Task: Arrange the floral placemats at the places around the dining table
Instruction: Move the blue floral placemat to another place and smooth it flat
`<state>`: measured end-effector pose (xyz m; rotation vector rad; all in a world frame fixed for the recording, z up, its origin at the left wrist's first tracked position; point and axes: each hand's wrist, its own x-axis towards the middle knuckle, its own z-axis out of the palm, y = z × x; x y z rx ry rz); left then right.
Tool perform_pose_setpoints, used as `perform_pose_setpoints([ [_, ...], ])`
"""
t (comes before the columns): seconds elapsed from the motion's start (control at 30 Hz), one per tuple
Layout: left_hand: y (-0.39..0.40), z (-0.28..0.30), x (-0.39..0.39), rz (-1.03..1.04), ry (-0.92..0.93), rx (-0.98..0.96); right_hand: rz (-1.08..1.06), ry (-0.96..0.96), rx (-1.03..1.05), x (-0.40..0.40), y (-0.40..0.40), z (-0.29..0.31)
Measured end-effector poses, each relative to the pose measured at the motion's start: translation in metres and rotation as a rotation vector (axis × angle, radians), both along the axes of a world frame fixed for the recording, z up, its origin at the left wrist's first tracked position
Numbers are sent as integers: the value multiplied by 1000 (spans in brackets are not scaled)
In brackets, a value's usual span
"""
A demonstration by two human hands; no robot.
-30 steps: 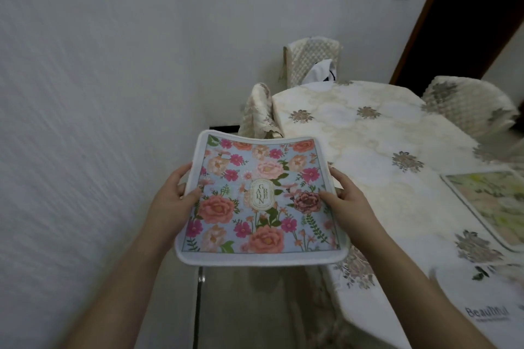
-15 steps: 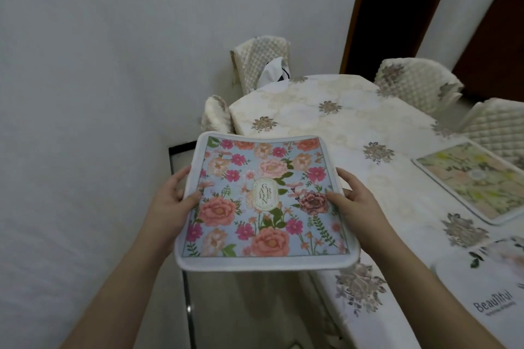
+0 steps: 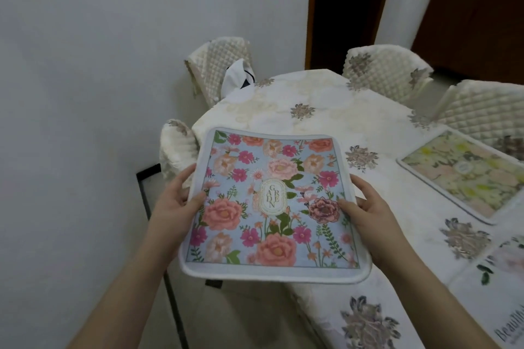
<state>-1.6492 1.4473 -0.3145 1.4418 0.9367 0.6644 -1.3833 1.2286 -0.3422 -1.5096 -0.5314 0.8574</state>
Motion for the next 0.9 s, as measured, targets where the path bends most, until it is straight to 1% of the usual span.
perform_pose_setpoints([
  [0.2,45,2,63,-167,-35,12,-207,2,11,23,-5,0],
  [0.4,87,-29,135,-404,41,19,-420,-26,-39,28,-5,-5],
  [0.5,108,-45,165,-522,72,45,-553,-68,-94,19,3,-8],
  [0.63,125,-63,194,-621,110,106,-638,-151,-204,1,14,-15],
  [0.77,126,-78,224,-774,149,195,-752,-189,-287,-18,13,-30],
  [0.9,108,-97,243,-886,155,153,-871,-141,-370,-34,-4,-55],
])
